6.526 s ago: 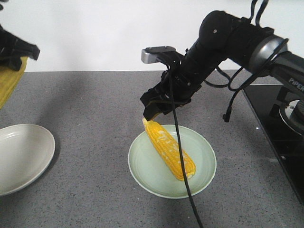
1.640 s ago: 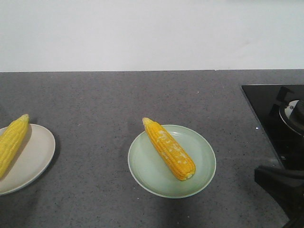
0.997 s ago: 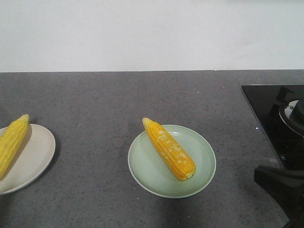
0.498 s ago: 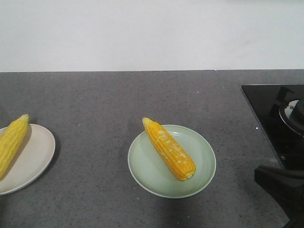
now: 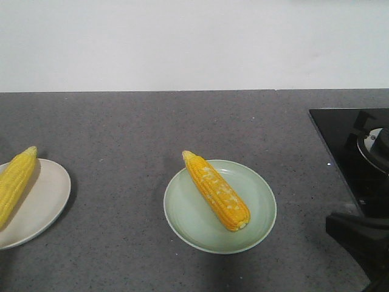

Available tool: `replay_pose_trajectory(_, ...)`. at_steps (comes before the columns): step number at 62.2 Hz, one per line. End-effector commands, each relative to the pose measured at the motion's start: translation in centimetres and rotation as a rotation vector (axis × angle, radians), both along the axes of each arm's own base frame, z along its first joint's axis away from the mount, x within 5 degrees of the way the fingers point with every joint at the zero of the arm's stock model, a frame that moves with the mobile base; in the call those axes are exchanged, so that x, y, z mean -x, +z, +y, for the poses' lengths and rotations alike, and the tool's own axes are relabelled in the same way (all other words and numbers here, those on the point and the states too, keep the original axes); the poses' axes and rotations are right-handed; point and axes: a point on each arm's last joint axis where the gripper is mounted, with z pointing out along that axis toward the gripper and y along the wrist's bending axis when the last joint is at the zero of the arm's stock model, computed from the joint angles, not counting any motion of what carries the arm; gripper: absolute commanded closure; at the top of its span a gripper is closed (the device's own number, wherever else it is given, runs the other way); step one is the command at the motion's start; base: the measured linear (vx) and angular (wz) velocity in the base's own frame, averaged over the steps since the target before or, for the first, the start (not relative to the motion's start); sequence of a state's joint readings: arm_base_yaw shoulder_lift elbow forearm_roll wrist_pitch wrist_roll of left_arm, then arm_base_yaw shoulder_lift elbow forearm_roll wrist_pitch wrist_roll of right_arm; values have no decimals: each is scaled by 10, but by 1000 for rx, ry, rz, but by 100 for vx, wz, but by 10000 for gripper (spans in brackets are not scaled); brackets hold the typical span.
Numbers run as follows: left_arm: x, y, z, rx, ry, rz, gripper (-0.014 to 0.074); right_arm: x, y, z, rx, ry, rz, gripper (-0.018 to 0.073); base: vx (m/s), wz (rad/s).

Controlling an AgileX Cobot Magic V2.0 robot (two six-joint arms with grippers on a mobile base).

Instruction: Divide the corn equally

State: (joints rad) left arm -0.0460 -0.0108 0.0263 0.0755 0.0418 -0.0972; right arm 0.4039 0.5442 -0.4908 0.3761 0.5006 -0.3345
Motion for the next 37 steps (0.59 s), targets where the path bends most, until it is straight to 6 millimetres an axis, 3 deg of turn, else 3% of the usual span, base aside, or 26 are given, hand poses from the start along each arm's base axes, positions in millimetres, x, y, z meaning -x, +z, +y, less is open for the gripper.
replay_pose_trajectory(1, 1, 3, 0, 14, -7, -80, 603, -3, 14, -1, -38, -24, -74, 566, 0, 0)
replay_pose_trajectory(37, 1, 3, 0, 14, -6, -79, 603, -3, 13, -1, -37, -23, -71, 566, 0, 0)
